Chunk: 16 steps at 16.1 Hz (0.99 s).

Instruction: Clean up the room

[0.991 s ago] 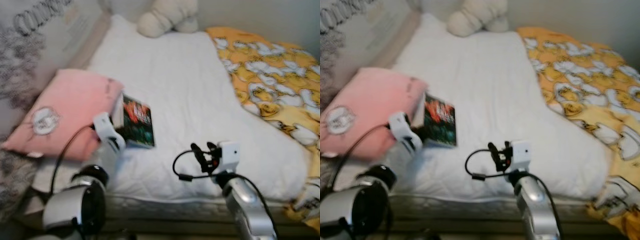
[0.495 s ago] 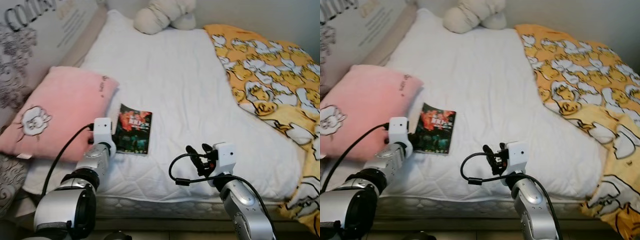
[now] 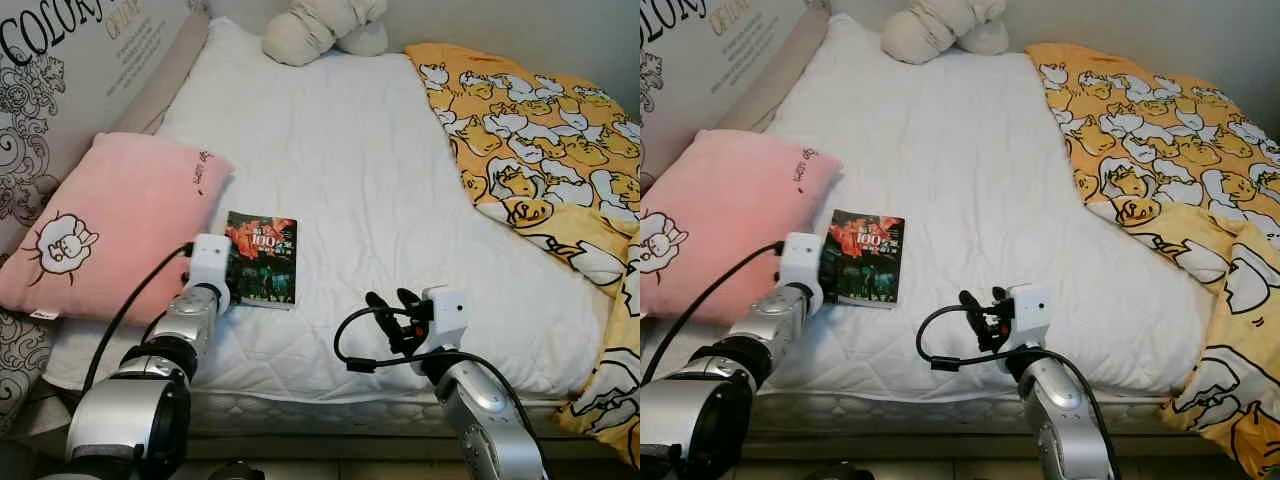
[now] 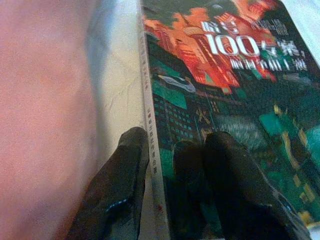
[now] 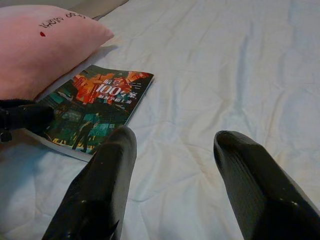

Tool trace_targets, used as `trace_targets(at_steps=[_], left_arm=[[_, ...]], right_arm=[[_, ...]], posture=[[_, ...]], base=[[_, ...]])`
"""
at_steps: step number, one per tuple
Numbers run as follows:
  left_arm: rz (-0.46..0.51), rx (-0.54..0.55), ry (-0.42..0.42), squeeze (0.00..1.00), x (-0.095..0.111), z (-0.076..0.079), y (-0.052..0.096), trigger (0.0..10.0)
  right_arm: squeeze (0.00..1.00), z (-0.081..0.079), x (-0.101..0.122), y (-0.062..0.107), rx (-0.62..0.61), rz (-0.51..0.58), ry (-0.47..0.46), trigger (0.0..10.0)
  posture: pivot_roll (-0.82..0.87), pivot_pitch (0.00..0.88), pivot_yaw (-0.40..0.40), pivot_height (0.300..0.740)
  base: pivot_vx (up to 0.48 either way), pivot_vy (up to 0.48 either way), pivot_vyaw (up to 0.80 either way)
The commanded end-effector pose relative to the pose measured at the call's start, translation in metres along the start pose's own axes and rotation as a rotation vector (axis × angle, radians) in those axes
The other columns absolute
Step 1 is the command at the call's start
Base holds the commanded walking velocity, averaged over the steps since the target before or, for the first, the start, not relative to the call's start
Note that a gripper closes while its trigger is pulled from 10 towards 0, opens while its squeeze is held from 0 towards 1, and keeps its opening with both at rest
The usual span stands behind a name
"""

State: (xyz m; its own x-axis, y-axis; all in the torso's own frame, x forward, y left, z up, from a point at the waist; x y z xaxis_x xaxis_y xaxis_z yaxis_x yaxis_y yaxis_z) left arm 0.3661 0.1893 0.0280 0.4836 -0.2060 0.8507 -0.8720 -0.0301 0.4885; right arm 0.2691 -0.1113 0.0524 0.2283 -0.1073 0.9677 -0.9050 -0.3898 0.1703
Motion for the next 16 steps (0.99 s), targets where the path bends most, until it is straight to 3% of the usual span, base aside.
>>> trace_targets(at_steps=[1,2,4,6,8,9,11,13,16], left_arm=[[0.049,-0.002,-0.118,1.0,0.008,0.002,0.0,10.0],[0.098,0.021,-0.234,1.0,0.018,-0.001,0.0,10.0],[0.182,-0.001,-0.312,1.0,0.038,-0.001,0.001,10.0],[0.228,-0.125,-0.236,1.0,0.03,0.013,0.006,10.0],[0.303,-0.229,-0.097,1.0,0.026,0.034,0.018,10.0],[0.394,-0.277,-0.028,0.0,0.036,0.048,0.03,10.0],[0.57,-0.346,0.077,0.0,0.056,0.064,0.058,10.0],[0.609,-0.284,0.113,0.0,0.054,0.063,0.058,10.0],[0.56,-0.234,0.15,0.0,0.051,0.054,0.049,10.0]], right_arm=[[0.0,0.005,-0.004,0.002,-0.01,-0.019,-0.005,10.0],[0.0,0.005,-0.006,0.001,-0.008,-0.025,-0.004,10.0],[0.0,0.004,-0.009,0.002,0.002,-0.033,0.003,10.0],[0.0,0.009,-0.004,0.009,-0.01,-0.018,0.015,10.0],[0.0,0.017,-0.002,0.011,-0.047,-0.002,0.017,10.0],[0.0,0.02,0.0,0.009,-0.072,0.017,0.01,10.0],[0.0,0.028,0.01,0.003,-0.151,0.069,0.005,10.0],[0.0,0.047,0.011,-0.004,-0.287,0.074,0.054,10.0],[0.0,0.056,0.014,-0.013,-0.354,0.057,0.029,10.0]], posture=[[0.01,0.0,-0.102,0.74],[0.02,0.0,-0.101,0.74],[0.02,0.0,-0.094,0.74],[0.03,0.0,-0.073,0.74],[0.04,0.0,-0.057,0.74],[0.06,0.0,-0.045,0.74],[0.07,0.0,-0.029,0.74],[0.06,0.0,-0.026,0.74],[0.07,0.0,-0.041,0.74]], base=[[0.0,0.0,0.0],[0.0,0.0,0.0],[0.0,0.0,0.0],[0.0,0.0,0.0],[0.0,0.0,0.0],[0.0,0.0,0.0],[0.0,-0.24,0.0],[0.0,-0.456,0.0],[0.0,-0.454,0.0]])
Point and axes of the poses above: a point about 5 cm out from each wrist's last joint towards the gripper, its own y axis pointing back from the gripper into the wrist, its own x axis along the axis of the wrist's last joint, z = x × y, the point moved 3 cm from there along -y, pointing out of the wrist towards the gripper, and after that the axes turned 3 degrees about y, right-handed, at the moved point
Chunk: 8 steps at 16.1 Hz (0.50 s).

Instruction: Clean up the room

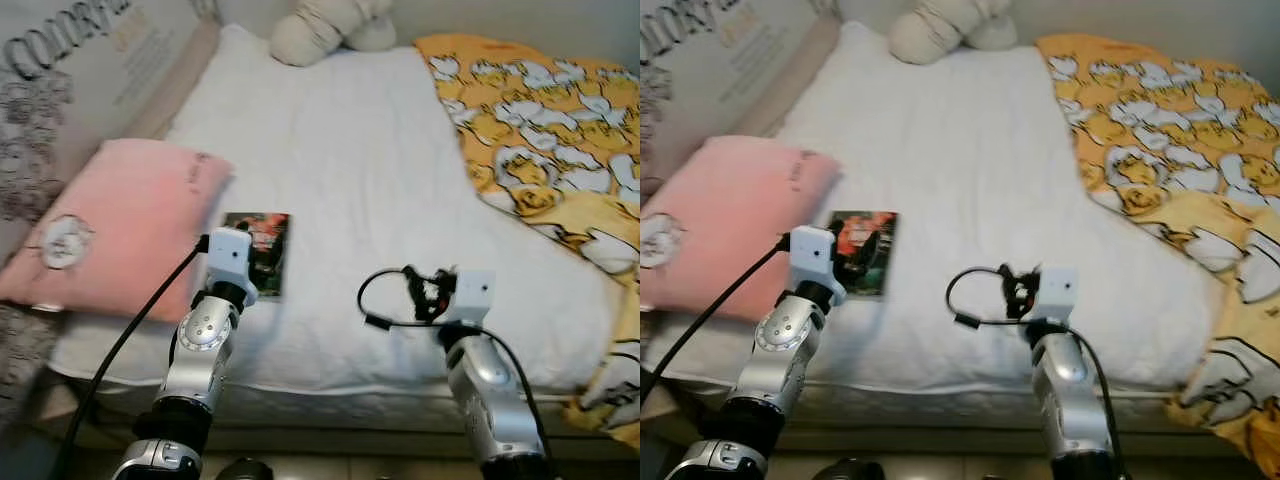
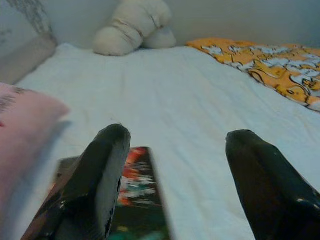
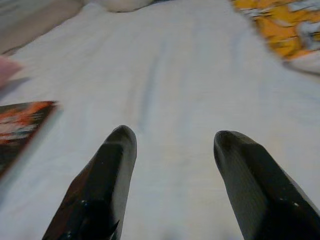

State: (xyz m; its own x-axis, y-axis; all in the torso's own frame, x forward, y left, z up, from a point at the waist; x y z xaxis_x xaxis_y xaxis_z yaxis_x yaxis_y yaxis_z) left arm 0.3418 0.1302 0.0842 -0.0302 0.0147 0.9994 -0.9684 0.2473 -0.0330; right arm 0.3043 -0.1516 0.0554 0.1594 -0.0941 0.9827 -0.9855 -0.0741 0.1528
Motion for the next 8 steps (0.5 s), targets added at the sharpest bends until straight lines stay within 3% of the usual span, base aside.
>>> trace_targets(at_steps=[1,4,8], left_arm=[[-0.008,-0.014,-0.001,0.0,0.0,0.005,-0.003,10.0],[-0.046,0.042,0.008,0.0,-0.006,-0.005,-0.002,10.0],[-0.047,0.017,0.049,0.0,-0.005,0.013,-0.011,10.0]], right_arm=[[0.0,0.008,-0.002,0.0,-0.033,-0.009,0.002,10.0],[0.0,0.005,-0.004,-0.011,-0.036,-0.003,0.033,10.0],[0.0,-0.001,0.002,-0.017,-0.025,0.021,0.06,10.0]], posture=[[0.07,0.0,-0.041,0.74],[0.09,0.0,-0.047,0.74],[0.08,0.0,-0.039,0.74]], base=[[0.0,-0.454,0.0],[0.0,-0.455,0.0],[0.0,-0.43,0.0]])
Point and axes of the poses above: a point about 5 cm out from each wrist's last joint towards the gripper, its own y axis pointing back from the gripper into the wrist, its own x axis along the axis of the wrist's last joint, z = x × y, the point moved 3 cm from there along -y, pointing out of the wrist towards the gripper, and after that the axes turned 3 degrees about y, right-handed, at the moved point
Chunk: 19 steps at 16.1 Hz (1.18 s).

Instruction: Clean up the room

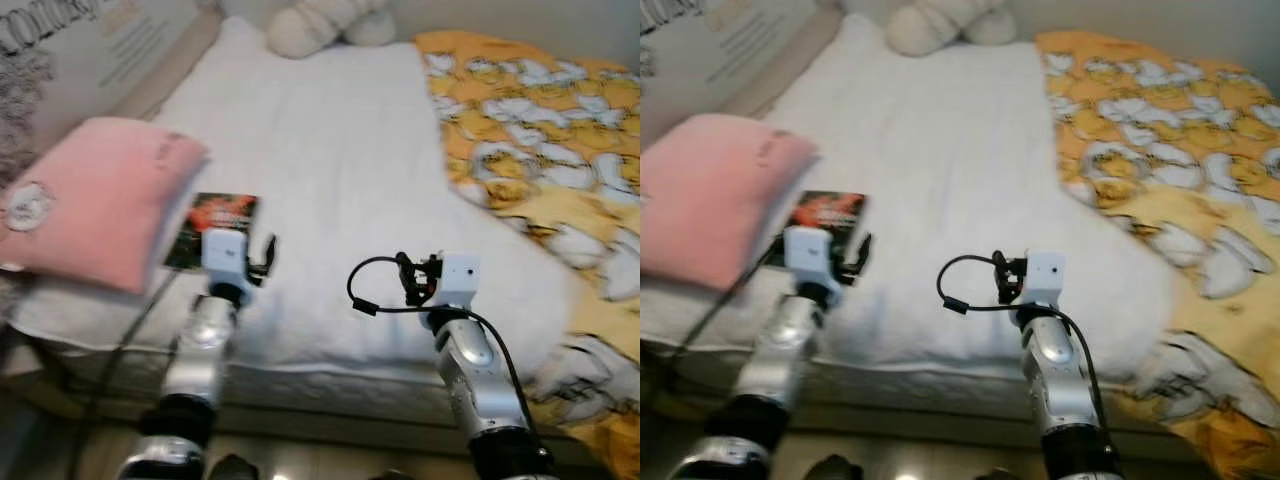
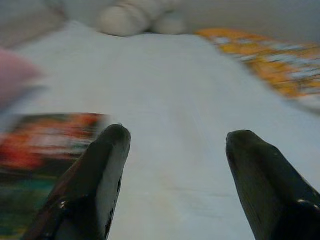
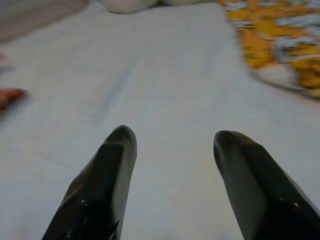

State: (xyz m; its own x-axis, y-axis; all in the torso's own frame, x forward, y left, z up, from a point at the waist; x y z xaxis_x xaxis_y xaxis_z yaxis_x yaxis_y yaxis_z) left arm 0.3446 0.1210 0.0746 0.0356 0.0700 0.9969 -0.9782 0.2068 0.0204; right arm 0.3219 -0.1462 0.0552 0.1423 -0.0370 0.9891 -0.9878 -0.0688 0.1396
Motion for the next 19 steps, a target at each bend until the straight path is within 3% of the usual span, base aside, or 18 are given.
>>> trace_targets(at_steps=[1,7,9,11,12,16,17,18,19], left_arm=[[0.005,-0.03,-0.02,0.0,0.006,0.007,-0.007,10.0],[-0.005,-0.091,-0.06,0.0,0.004,0.016,-0.009,10.0],[-0.057,-0.056,-0.137,0.0,-0.005,0.009,-0.011,10.0],[-0.151,0.028,-0.164,0.0,-0.018,-0.012,-0.012,10.0],[-0.181,0.023,-0.12,1.0,-0.023,-0.015,-0.012,10.0],[-0.2,0.033,-0.123,1.0,-0.027,-0.019,-0.012,10.0],[-0.201,0.047,-0.119,0.31,-0.028,-0.02,-0.012,10.0],[-0.205,0.043,-0.105,0.0,-0.029,-0.019,-0.012,10.0],[-0.205,0.029,-0.088,0.0,-0.03,-0.018,-0.012,10.0]], right_arm=[[0.0,0.003,0.0,-0.001,-0.018,0.011,0.004,10.0],[0.0,0.001,0.0,-0.002,-0.003,0.018,0.034,10.0],[0.0,0.003,-0.007,0.003,-0.009,0.007,0.007,10.0],[0.0,0.006,-0.02,0.012,-0.008,-0.018,0.032,10.0],[0.0,0.008,-0.026,0.017,-0.012,-0.035,0.038,10.0],[0.0,0.013,-0.033,0.022,-0.023,-0.061,0.054,10.0],[0.0,0.015,-0.033,0.02,-0.04,-0.058,0.067,10.0],[0.0,0.015,-0.032,0.02,-0.04,-0.057,0.061,10.0],[0.0,0.016,-0.03,0.019,-0.045,-0.047,0.065,10.0]], posture=[[0.07,0.0,-0.037,0.74],[0.05,0.0,-0.018,0.74],[0.05,0.0,-0.021,0.74],[0.05,0.0,-0.025,0.74],[0.05,0.0,-0.025,0.74],[0.04,0.0,-0.026,0.74],[0.04,0.0,-0.027,0.74],[0.03,0.0,-0.027,0.74],[0.03,0.0,-0.028,0.74]], base=[[0.0,-0.428,0.0],[0.0,-0.428,-0.13],[0.0,-0.214,-0.73],[0.0,0.0,-0.71],[0.0,0.0,-0.69],[0.0,0.0,-0.68],[0.0,0.0,0.0],[0.0,0.0,0.0],[0.0,0.0,0.0]])
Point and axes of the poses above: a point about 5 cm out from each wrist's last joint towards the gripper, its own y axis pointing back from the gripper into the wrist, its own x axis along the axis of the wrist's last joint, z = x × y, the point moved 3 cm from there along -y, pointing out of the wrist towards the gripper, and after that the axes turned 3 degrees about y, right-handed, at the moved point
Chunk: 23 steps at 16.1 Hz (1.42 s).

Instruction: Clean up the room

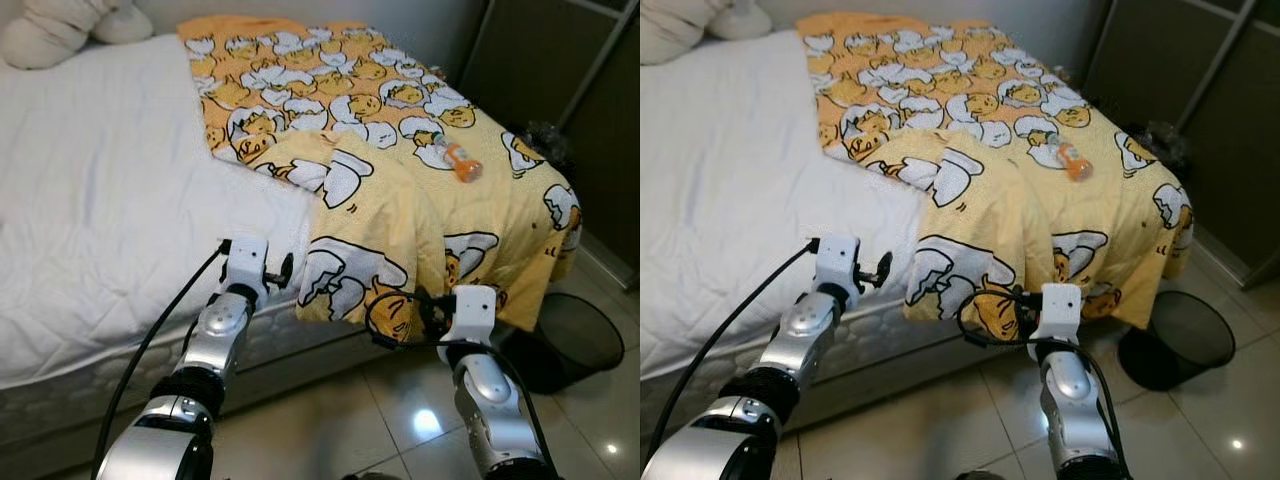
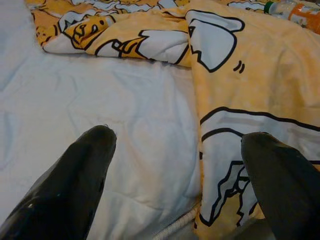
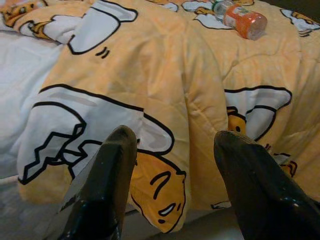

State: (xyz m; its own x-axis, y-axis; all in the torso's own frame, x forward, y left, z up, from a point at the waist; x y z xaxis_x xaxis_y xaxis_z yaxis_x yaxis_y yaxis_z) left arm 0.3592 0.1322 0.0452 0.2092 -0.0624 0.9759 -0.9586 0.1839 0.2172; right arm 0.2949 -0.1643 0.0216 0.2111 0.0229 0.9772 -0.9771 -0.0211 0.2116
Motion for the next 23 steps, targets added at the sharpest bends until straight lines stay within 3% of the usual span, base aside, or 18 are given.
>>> trace_targets(at_steps=[1,4,8,12,15,17,18,21,23], left_arm=[[-0.003,-0.005,0.01,0.0,-0.002,-0.001,0.0,10.0],[0.042,-0.053,-0.008,0.0,0.003,0.008,0.001,10.0],[0.047,-0.079,-0.01,0.0,0.003,0.007,0.001,10.0],[-0.035,0.009,-0.017,0.0,-0.008,-0.014,0.002,10.0],[-0.079,0.068,-0.014,0.0,-0.017,-0.024,0.004,10.0],[-0.088,0.051,-0.006,0.0,-0.023,-0.017,0.006,10.0],[-0.125,0.042,-0.011,0.0,-0.039,-0.01,0.013,10.0],[-0.164,0.073,-0.07,0.0,-0.06,-0.008,0.025,10.0],[-0.189,0.074,-0.036,0.0,-0.072,-0.002,0.033,10.0]], right_arm=[[0.0,-0.001,0.009,-0.005,-0.001,0.03,0.01,10.0],[0.0,-0.007,0.021,-0.013,0.003,0.069,0.004,10.0],[0.0,-0.01,0.024,-0.015,0.022,0.072,-0.002,10.0],[0.0,-0.01,0.013,-0.007,0.037,0.049,-0.006,10.0],[0.0,0.001,0.001,0.009,0.048,0.014,0.026,10.0],[0.0,0.008,-0.002,0.017,0.054,0.002,0.05,10.0],[0.0,0.012,-0.001,0.026,0.065,-0.001,0.069,10.0],[0.0,0.015,-0.001,0.04,0.071,-0.013,0.071,10.0],[0.0,0.016,-0.004,0.053,0.083,-0.037,0.078,10.0]], posture=[[0.03,0.0,-0.028,0.74],[0.02,0.0,-0.018,0.74],[0.02,0.0,-0.017,0.74],[0.01,0.0,-0.031,0.74],[-0.03,0.0,-0.062,0.74],[-0.07,0.0,-0.09,0.74],[-0.1,0.0,-0.109,0.74],[-0.12,0.01,-0.128,0.74],[-0.14,0.064,-0.144,0.74]], base=[[0.0,0.0,0.0],[0.48,0.0,0.0],[0.478,0.0,-0.18],[0.358,0.0,-0.7],[0.0,0.0,-0.45],[0.0,0.0,0.0],[0.0,0.0,0.0],[0.0,0.0,0.0],[0.0,0.0,0.0]])
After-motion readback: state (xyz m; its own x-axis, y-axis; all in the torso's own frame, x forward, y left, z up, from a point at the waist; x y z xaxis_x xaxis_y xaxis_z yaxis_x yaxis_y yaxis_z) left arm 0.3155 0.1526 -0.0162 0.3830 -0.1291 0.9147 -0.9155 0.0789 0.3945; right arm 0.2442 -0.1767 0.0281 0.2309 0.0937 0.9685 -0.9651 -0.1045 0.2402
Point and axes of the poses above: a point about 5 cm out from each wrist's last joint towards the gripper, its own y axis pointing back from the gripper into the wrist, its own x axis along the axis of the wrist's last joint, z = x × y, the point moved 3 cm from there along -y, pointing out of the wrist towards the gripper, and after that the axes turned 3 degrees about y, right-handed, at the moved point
